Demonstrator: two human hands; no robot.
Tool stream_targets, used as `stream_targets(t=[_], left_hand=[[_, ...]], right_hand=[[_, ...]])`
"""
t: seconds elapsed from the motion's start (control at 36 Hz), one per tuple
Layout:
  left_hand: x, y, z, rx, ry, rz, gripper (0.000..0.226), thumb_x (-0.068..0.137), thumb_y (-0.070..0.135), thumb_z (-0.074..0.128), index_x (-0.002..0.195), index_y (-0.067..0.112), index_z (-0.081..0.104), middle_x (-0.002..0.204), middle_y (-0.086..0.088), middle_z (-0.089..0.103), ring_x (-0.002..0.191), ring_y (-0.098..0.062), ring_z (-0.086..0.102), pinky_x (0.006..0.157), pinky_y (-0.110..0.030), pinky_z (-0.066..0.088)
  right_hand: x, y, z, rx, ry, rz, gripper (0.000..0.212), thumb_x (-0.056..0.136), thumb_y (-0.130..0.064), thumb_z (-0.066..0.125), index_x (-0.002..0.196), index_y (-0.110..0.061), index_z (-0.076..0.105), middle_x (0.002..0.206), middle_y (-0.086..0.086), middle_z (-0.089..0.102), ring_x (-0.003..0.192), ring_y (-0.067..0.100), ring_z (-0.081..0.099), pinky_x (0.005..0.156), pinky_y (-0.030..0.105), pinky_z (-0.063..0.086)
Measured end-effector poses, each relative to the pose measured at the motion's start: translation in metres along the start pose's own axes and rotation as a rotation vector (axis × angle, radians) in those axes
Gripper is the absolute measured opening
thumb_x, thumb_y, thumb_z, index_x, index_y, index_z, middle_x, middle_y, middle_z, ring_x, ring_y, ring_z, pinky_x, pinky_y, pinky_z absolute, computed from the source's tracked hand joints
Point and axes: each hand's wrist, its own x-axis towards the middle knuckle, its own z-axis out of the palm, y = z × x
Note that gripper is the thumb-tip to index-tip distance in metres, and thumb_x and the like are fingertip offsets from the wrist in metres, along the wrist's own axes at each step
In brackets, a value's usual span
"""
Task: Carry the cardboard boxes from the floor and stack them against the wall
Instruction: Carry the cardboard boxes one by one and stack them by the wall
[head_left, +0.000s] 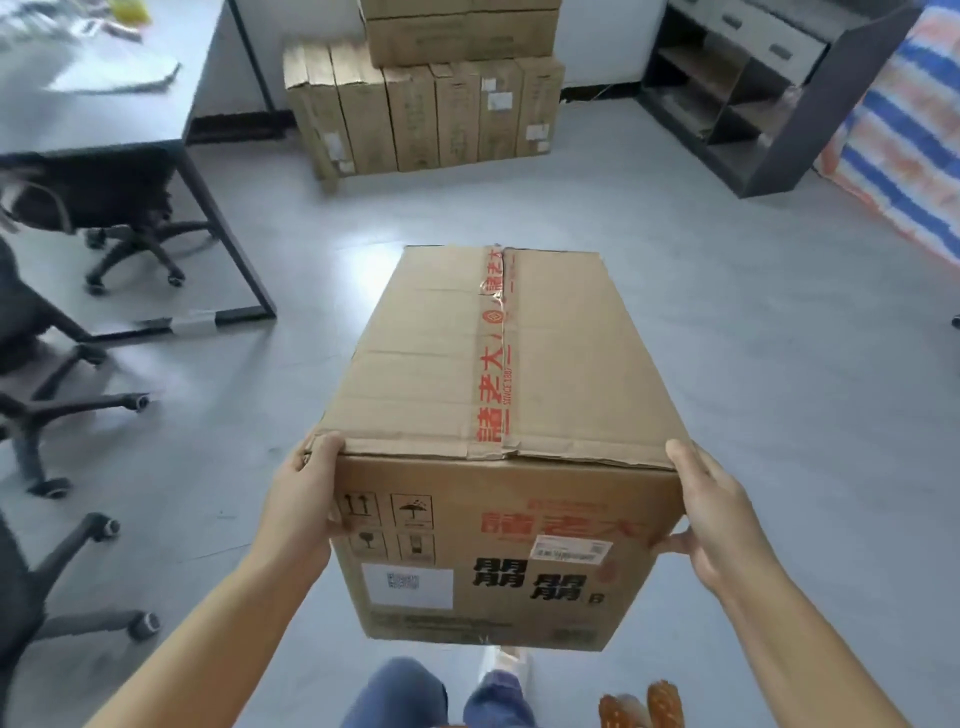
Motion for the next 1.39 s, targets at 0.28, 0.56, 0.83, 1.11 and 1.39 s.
stream_targets(t=[0.28,0.56,0.83,1.11,1.39], left_hand=[[0.152,0.087,-0.005,-0.125,0.140,0.006,0.016,0.099,0.024,0.044,0.098,0.022,0.059,0.083,0.010,0.053,0.072,-0.005,0.046,0.066,-0.035,0.044],[0.325,0.216,-0.037,-0.145,0.124,0.060,0.021,0.100,0.021,0.042,0.101,0.025,0.063,0.083,0.010,0.059,0.069,-0.005,0.054,0.057,-0.029,0.043],[0.468,0.325,-0.040,-0.182,0.128,0.099,0.021,0.100,0.019,0.040,0.108,0.021,0.059,0.081,0.008,0.059,0.064,-0.004,0.056,0.057,-0.029,0.040],[0.640,0.416,0.010,-0.232,0.173,0.137,0.024,0.099,0.020,0.043,0.088,0.025,0.064,0.078,0.003,0.062,0.068,-0.013,0.055,0.059,-0.030,0.045],[0.805,0.524,0.056,-0.256,0.228,0.084,0.021,0.095,0.021,0.047,0.095,0.013,0.066,0.071,0.005,0.062,0.063,-0.012,0.052,0.059,-0.031,0.041]], right_hand=[[0.125,-0.093,0.151,-0.097,-0.153,-0.049,0.022,0.101,-0.031,0.041,0.098,-0.032,0.063,0.081,-0.014,0.066,0.064,0.005,0.062,0.067,0.052,0.050],[0.230,-0.188,0.332,-0.101,-0.200,-0.053,0.026,0.100,-0.035,0.041,0.110,-0.027,0.064,0.104,-0.004,0.066,0.086,0.015,0.058,0.072,0.053,0.052],[0.320,-0.276,0.465,-0.091,-0.216,-0.088,0.029,0.100,-0.035,0.041,0.117,-0.024,0.062,0.105,-0.004,0.064,0.091,0.013,0.056,0.071,0.051,0.053],[0.482,-0.375,0.589,-0.087,-0.244,-0.126,0.032,0.100,-0.032,0.042,0.124,-0.019,0.059,0.098,-0.005,0.061,0.085,0.011,0.054,0.067,0.048,0.050],[0.634,-0.500,0.710,-0.140,-0.298,-0.156,0.030,0.100,-0.031,0.041,0.121,-0.023,0.061,0.092,-0.002,0.063,0.077,0.017,0.055,0.063,0.045,0.046]])
